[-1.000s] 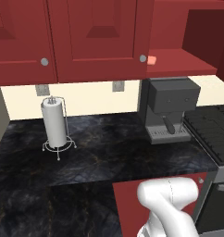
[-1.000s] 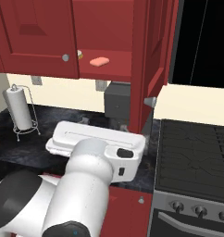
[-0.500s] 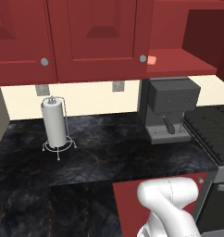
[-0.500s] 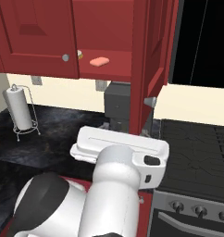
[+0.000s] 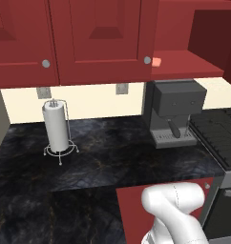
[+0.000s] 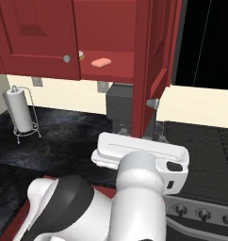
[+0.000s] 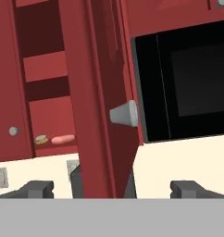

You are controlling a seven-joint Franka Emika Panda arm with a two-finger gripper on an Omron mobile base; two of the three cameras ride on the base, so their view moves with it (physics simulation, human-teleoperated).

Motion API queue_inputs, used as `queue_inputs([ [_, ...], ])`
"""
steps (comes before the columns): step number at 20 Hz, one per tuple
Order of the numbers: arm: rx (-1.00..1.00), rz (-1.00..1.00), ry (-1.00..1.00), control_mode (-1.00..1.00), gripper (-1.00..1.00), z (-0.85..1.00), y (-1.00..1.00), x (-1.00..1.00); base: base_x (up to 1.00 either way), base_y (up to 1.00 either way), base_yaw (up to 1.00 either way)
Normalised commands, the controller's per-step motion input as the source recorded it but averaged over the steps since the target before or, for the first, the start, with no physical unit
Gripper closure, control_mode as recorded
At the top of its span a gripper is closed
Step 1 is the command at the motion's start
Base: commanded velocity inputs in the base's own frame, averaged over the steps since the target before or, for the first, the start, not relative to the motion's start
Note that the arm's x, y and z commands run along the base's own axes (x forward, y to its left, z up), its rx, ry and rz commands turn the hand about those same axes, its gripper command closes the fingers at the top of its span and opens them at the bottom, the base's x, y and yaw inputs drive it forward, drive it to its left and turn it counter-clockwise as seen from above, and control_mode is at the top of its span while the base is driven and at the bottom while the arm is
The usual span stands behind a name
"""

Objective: Pick up the dish brush and bar soap from the sink, and place them back in the cabinet, and close the cabinet doors.

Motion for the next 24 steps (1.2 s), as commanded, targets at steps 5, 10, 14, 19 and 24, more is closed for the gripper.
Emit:
queue_inputs([
  [5,0.00,0.04,0.00,-1.00,-1.00,-0.10,-0.15,0.13,0.00,0.00,0.00],
  [10,0.00,0.06,0.00,-1.00,-1.00,-0.02,-0.22,0.15,0.00,0.00,0.00],
  [14,0.01,0.06,0.00,-1.00,-1.00,0.00,-0.26,0.16,0.00,0.00,0.00],
  [19,0.01,0.07,0.00,-1.00,-1.00,0.00,-0.26,0.14,0.00,0.00,0.00],
  [24,0.00,0.07,0.00,-1.00,-1.00,-0.05,-0.20,0.17,0.00,0.00,0.00],
])
